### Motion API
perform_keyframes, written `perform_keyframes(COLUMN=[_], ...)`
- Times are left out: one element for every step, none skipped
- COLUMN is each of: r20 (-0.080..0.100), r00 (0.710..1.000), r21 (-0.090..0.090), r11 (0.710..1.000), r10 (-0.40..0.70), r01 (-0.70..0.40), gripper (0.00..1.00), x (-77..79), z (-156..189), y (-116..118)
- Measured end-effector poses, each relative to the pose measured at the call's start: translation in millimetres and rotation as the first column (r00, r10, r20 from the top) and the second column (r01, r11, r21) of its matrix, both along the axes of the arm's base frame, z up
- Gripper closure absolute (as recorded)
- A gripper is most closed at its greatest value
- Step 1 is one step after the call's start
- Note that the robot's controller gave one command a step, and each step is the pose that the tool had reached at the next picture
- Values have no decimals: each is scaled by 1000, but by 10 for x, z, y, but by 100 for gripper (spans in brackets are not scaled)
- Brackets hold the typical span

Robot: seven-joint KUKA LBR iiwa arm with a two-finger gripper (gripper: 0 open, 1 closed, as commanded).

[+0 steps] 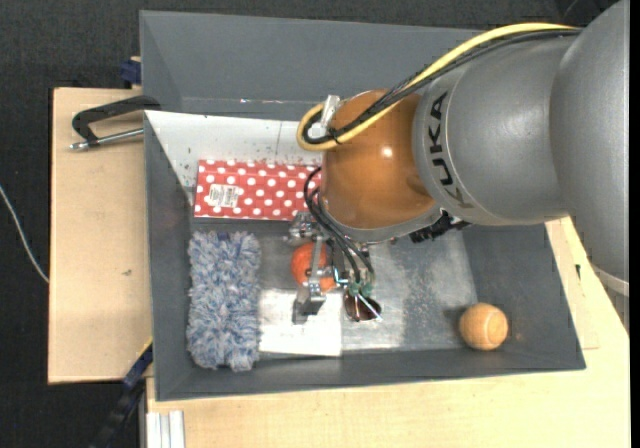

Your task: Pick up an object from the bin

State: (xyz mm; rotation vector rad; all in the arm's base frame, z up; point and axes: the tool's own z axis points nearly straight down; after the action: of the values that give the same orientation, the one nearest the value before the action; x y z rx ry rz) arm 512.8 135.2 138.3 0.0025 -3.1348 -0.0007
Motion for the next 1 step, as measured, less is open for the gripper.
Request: perform_keyframes(r20=[8], r00=[1000], r21=[1], r11=[1000], r10=[-2], r01=[2], gripper=[0], x=[22], z=[38], y=[-6])
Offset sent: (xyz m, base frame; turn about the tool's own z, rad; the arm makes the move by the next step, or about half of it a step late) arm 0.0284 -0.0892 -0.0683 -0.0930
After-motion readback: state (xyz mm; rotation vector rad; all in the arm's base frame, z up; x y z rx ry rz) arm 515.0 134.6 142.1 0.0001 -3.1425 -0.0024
